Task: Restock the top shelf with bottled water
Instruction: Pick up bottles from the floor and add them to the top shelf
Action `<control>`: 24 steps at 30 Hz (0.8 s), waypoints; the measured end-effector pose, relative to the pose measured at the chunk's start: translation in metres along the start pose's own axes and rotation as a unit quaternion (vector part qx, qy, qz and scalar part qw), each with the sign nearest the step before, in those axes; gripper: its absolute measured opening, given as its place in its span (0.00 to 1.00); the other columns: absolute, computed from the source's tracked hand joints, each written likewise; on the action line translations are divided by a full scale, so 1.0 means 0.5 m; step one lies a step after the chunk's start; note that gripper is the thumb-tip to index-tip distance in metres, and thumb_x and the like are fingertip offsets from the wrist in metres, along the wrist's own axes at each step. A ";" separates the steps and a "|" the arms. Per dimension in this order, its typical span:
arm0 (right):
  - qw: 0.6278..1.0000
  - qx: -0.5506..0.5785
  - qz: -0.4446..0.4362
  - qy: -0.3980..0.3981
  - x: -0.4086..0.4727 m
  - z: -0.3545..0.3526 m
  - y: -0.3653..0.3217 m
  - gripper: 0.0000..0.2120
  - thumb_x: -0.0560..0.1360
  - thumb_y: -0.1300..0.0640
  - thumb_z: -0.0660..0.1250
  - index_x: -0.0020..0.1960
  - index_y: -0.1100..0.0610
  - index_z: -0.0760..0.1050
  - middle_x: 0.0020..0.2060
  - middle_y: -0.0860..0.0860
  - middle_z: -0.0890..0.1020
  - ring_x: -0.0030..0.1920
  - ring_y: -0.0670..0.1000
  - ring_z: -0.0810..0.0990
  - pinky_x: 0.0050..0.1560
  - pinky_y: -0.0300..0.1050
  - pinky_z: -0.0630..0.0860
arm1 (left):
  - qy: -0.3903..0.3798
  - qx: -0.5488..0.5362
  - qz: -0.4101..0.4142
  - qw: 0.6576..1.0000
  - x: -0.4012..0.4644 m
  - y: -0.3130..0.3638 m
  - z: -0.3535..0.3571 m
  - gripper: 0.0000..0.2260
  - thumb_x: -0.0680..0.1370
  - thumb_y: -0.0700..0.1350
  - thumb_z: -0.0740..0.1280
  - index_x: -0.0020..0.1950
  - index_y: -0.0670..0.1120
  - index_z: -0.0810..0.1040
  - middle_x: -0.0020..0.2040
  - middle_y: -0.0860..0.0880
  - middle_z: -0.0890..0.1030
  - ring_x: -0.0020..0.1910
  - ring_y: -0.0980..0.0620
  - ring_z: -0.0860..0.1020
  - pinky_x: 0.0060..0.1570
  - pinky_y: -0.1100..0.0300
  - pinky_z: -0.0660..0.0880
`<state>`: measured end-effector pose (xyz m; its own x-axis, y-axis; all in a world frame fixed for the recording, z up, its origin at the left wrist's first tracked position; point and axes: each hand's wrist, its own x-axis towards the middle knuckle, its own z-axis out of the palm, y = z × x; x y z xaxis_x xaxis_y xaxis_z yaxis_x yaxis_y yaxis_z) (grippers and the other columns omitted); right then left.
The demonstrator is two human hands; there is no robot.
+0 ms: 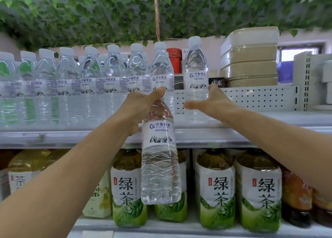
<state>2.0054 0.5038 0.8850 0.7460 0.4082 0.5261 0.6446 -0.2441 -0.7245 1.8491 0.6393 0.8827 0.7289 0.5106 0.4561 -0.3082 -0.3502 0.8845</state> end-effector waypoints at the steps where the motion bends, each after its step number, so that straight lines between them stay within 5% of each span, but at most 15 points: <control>1: 1.000 0.001 0.004 -0.003 -0.001 -0.001 -0.002 0.44 0.64 0.42 0.79 0.71 0.56 0.62 0.62 0.50 0.74 0.62 0.53 0.74 0.65 0.55 0.72 | -0.001 0.002 0.001 1.000 0.000 0.000 0.000 0.16 0.78 0.52 0.68 0.42 0.39 0.80 0.31 0.48 0.83 0.27 0.54 0.80 0.30 0.65 0.77; 5: 0.999 0.028 0.003 -0.020 -0.007 -0.013 -0.005 0.21 0.71 0.47 0.74 0.56 0.53 0.69 0.49 0.49 0.76 0.49 0.49 0.76 0.45 0.46 0.75 | 0.000 0.000 0.002 1.000 0.000 0.001 -0.002 0.15 0.78 0.52 0.68 0.42 0.40 0.79 0.29 0.49 0.83 0.26 0.56 0.80 0.28 0.67 0.76; 7: 1.000 0.013 -0.004 -0.009 -0.004 -0.017 -0.008 0.15 0.72 0.50 0.74 0.51 0.53 0.70 0.48 0.50 0.77 0.47 0.50 0.77 0.43 0.46 0.76 | 0.000 -0.003 0.000 1.000 0.000 0.001 -0.002 0.15 0.78 0.52 0.69 0.42 0.40 0.79 0.30 0.49 0.83 0.27 0.55 0.80 0.28 0.66 0.77; 12: 0.998 -0.047 0.028 -0.026 0.031 -0.009 -0.020 0.22 0.69 0.46 0.76 0.56 0.56 0.75 0.51 0.54 0.81 0.48 0.54 0.81 0.52 0.57 0.81 | 0.001 0.008 0.003 1.000 0.006 -0.002 -0.003 0.16 0.77 0.53 0.69 0.44 0.38 0.80 0.38 0.43 0.85 0.29 0.53 0.82 0.29 0.65 0.78; 16: 0.996 -0.065 0.048 -0.046 0.058 0.008 -0.021 0.22 0.73 0.49 0.75 0.55 0.58 0.65 0.47 0.51 0.74 0.48 0.55 0.78 0.57 0.55 0.78 | -0.001 -0.002 0.009 1.000 0.009 -0.005 -0.003 0.16 0.78 0.52 0.69 0.42 0.38 0.80 0.35 0.45 0.84 0.28 0.53 0.81 0.27 0.66 0.76; 24: 0.994 -0.067 0.053 -0.073 0.098 0.048 -0.025 0.31 0.71 0.49 0.76 0.67 0.57 0.66 0.61 0.54 0.76 0.54 0.58 0.79 0.58 0.60 0.78 | -0.017 -0.003 0.010 1.000 0.020 -0.013 -0.008 0.17 0.78 0.53 0.69 0.40 0.38 0.80 0.36 0.42 0.85 0.32 0.49 0.82 0.35 0.59 0.81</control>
<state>2.0300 0.5479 0.9092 0.7854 0.4951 0.3716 0.5868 -0.4044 -0.7015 1.8558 0.6499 0.8816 0.7431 0.4760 0.4704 -0.3272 -0.3548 0.8758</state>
